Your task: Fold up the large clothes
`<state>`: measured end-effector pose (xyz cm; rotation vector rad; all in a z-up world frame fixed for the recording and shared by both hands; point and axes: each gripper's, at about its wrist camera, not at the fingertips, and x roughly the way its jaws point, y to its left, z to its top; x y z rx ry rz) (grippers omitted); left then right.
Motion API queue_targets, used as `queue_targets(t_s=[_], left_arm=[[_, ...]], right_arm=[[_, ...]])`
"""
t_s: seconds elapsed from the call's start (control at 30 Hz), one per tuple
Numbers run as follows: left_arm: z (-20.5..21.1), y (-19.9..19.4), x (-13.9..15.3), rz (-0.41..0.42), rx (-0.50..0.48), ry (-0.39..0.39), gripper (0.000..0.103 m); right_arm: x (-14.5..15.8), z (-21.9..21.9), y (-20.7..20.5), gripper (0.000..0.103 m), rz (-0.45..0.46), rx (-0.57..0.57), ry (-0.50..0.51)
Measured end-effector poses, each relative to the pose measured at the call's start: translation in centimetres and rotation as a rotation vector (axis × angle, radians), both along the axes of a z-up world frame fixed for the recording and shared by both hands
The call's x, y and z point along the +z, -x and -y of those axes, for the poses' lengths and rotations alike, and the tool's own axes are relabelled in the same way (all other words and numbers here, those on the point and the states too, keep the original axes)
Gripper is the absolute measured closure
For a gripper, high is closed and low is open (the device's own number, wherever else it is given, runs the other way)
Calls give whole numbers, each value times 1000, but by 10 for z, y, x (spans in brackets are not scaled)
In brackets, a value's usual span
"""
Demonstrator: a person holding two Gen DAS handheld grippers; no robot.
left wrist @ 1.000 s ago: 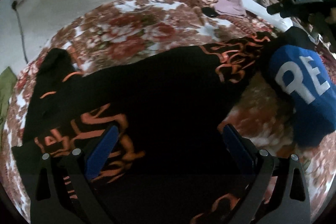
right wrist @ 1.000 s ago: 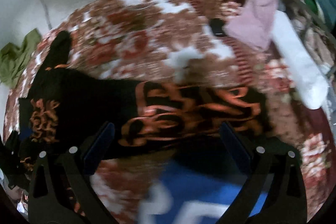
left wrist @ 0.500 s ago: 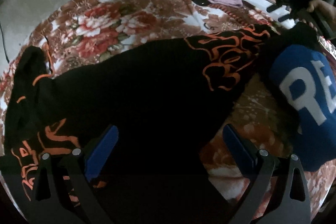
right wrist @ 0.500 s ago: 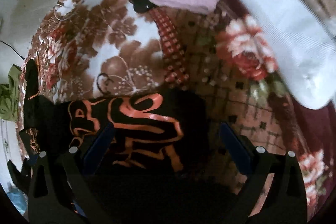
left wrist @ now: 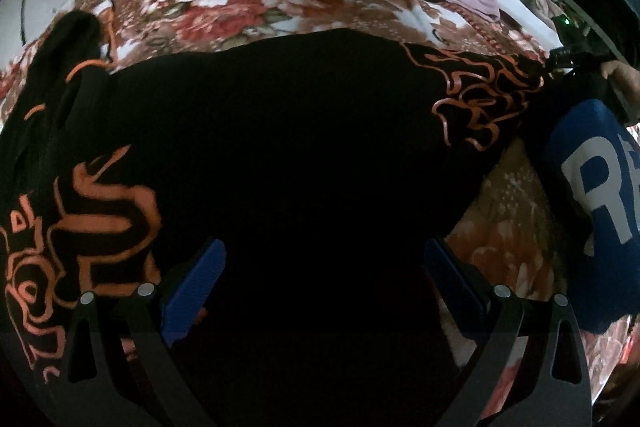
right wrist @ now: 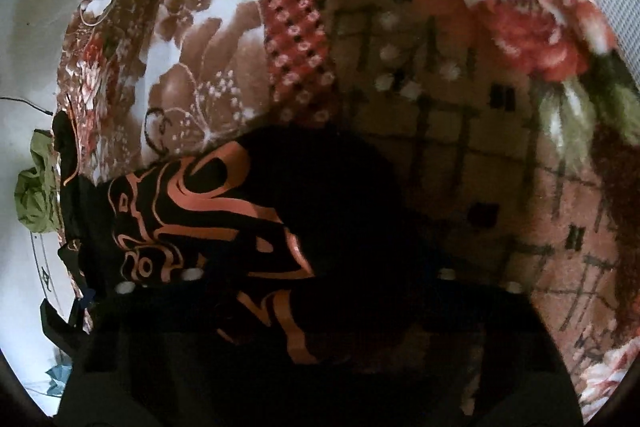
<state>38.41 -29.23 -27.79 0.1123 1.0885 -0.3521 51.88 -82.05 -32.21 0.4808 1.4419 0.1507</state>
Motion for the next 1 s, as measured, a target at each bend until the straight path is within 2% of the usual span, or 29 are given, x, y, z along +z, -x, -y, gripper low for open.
queue_targets(t_s=[0.03, 0.13, 0.23, 0.33, 0.5, 0.53, 0.57, 0.7, 0.87, 1.0], left_arm=[[-5, 3, 1, 2, 4, -6, 5], [-13, 8, 2, 14, 8, -33, 5], [-18, 10, 12, 58, 17, -53, 5], [-14, 9, 17, 120, 22, -82, 5], [4, -4, -3, 135, 6, -135, 5], [9, -6, -11, 120, -3, -169, 5], [16, -9, -22, 100, -18, -241, 5], [31, -4, -38, 151, -78, -366, 4], [28, 4, -45, 228, -79, -356, 4], [28, 11, -48, 288, -66, -349, 4]], right_arm=[[0, 2, 1, 77, 2, 5, 6], [5, 1, 5, 82, 21, 31, -3], [24, -14, 6, 84, 66, 108, 55], [47, -28, 5, 84, 96, 160, 65], [96, -55, 10, 84, 170, 209, 47], [108, -65, 13, 85, 191, 223, 38], [116, -72, 15, 85, 201, 234, 44], [166, -120, 32, 85, 251, 293, 15], [225, -181, 47, 86, 334, 306, -97], [267, -243, 56, 87, 401, 367, -162]])
